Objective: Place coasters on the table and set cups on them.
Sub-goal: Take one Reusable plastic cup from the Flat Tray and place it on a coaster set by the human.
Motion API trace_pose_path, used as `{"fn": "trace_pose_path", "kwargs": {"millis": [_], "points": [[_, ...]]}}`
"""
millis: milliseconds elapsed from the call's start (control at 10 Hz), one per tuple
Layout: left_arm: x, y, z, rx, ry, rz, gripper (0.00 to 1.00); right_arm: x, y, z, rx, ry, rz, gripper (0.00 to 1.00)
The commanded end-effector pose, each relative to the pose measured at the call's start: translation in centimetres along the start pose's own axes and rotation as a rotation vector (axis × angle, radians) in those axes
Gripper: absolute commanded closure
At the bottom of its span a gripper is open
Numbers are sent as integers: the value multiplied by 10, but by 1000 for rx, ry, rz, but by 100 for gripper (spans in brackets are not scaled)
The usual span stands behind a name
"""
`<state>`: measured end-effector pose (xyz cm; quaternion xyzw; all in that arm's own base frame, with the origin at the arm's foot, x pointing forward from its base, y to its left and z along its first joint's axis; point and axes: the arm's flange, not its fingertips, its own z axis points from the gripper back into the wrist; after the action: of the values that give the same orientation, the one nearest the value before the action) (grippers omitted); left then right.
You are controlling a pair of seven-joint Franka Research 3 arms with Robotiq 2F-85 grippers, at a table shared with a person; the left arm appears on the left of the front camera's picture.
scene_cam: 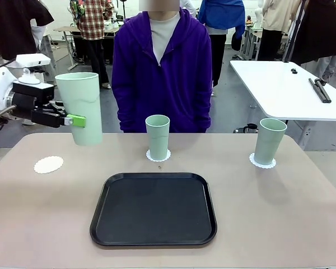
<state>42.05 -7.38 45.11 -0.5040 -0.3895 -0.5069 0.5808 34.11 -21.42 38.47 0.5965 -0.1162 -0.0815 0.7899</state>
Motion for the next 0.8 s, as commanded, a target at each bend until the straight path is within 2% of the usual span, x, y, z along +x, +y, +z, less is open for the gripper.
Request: {"fn": "trace_pose_path", "kwargs": {"millis": [0, 300, 700], "points": [[-7, 40, 49, 96, -39, -2, 15, -1, 0, 0, 8, 0, 8, 0], [-21, 61, 113, 311, -7, 4, 15, -1, 0, 0, 8, 0, 8, 0], [-19, 53, 181, 464, 5, -15, 15, -1, 0, 0, 8, 0, 8, 0]]}}
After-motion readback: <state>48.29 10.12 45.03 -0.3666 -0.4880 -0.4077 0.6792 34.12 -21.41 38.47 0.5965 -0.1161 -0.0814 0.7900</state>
